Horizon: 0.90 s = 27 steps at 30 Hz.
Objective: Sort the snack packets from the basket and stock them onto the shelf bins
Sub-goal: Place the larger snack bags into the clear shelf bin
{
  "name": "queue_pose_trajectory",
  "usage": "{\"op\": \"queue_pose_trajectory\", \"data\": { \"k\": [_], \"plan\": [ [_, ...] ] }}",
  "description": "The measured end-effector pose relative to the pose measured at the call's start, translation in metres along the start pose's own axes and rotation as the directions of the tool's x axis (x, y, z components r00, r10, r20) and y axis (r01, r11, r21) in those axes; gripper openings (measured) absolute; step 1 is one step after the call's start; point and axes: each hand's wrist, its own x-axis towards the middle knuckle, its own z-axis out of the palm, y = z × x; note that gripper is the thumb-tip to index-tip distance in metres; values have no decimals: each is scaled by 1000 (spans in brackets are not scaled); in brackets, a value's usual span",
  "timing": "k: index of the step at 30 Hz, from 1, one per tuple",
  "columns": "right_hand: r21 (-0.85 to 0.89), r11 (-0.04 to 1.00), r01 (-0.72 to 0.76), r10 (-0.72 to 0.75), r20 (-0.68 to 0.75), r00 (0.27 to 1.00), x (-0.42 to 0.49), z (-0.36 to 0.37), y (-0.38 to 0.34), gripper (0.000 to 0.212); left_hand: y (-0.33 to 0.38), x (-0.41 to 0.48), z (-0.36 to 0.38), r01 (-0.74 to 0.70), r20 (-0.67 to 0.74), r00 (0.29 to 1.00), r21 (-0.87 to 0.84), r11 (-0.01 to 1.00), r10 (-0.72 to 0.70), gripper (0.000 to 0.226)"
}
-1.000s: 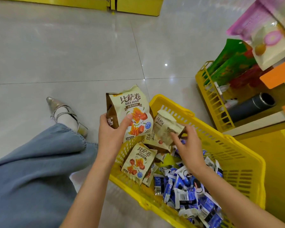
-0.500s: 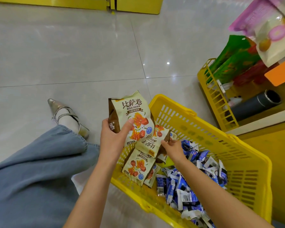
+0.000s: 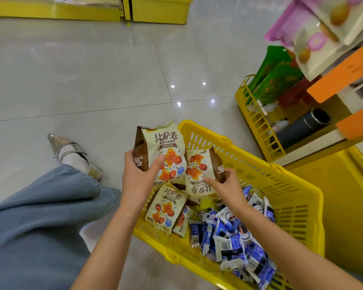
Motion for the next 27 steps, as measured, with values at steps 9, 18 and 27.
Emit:
{"op": "queue_pose_trajectory", "data": {
  "k": [9, 18, 27],
  "plan": [
    [-70, 975, 209, -212, -32, 977, -78, -142, -17, 46, 12, -48, 56, -101, 223, 972, 81, 992, 81, 71],
    [81, 965, 250, -191, -439, 878, -156, -256, -18, 32, 68, -135, 152, -181, 494, 853, -22, 983, 168, 50],
    [-393, 828, 399, -509, -826, 241, -254, -384, -13, 36, 125, -209, 233, -229, 678, 662, -223, 947, 320, 42]
  ]
}}
